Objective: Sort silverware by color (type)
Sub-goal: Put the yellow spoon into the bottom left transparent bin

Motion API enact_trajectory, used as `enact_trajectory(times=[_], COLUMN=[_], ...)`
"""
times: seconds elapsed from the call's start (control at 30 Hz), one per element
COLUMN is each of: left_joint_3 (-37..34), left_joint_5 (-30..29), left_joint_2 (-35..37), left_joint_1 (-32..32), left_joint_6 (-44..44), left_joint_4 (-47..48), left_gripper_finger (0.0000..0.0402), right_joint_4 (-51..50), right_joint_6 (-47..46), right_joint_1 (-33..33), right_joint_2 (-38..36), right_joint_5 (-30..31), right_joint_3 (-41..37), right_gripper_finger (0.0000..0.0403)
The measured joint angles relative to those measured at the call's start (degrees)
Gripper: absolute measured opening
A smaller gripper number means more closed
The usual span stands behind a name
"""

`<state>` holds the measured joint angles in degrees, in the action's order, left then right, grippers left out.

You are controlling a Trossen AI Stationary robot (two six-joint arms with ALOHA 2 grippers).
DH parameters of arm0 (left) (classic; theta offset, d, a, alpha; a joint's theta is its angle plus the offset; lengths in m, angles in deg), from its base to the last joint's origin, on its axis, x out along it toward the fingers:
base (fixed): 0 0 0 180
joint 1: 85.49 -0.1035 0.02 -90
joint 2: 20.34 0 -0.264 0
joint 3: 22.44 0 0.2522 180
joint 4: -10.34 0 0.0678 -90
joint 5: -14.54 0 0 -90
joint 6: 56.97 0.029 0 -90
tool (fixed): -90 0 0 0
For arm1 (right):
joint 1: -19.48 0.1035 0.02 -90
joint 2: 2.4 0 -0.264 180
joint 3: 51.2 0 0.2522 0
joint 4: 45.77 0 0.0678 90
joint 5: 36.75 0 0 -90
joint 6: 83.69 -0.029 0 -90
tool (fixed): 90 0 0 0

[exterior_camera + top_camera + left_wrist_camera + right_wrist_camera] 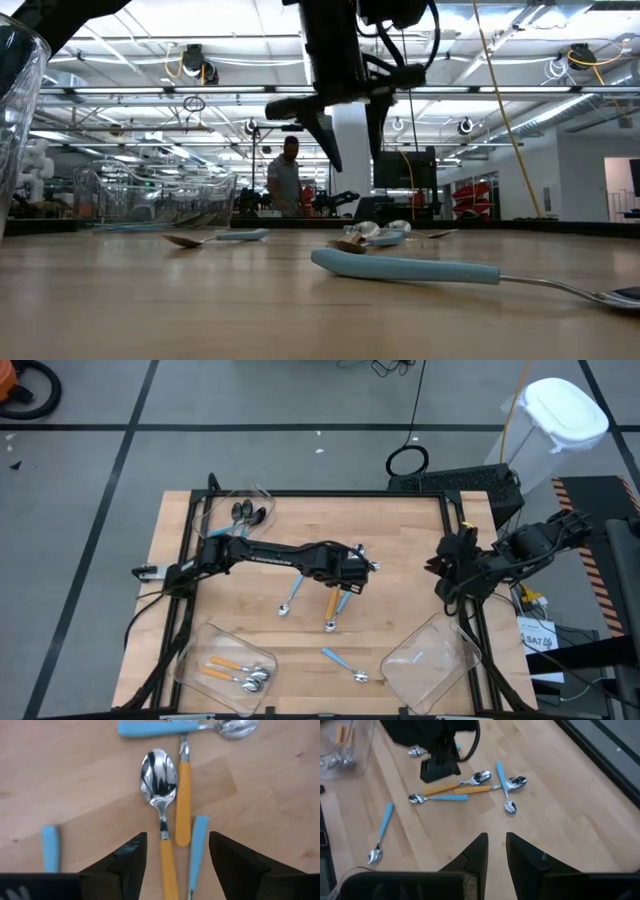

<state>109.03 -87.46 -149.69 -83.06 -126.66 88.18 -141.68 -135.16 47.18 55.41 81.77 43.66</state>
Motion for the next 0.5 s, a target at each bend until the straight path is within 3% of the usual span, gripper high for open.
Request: enact_trajectory(times=[0.27, 0.5], left_joint_3=[-0.1, -0.1], left_joint_5=[6.8, 6.9], left_joint_2=[-4.9, -6.5], left_joint_1=[0.6, 1.7], left_joint_6=[0.2, 0.2], left_joint_4=[-0.7, -0.4], left_gripper_finger=[0.0214, 0.0214], right_joint_4=[0.5, 0.6], right_joint_6=[-1.9, -1.8], right_joint_1=[0.0, 0.0], right_joint_2=[1.5, 2.0], right_joint_5=[-0.1, -0.1], right_joint_3=[0.0, 0.0], right_gripper_finger=[0.0066, 0.0066])
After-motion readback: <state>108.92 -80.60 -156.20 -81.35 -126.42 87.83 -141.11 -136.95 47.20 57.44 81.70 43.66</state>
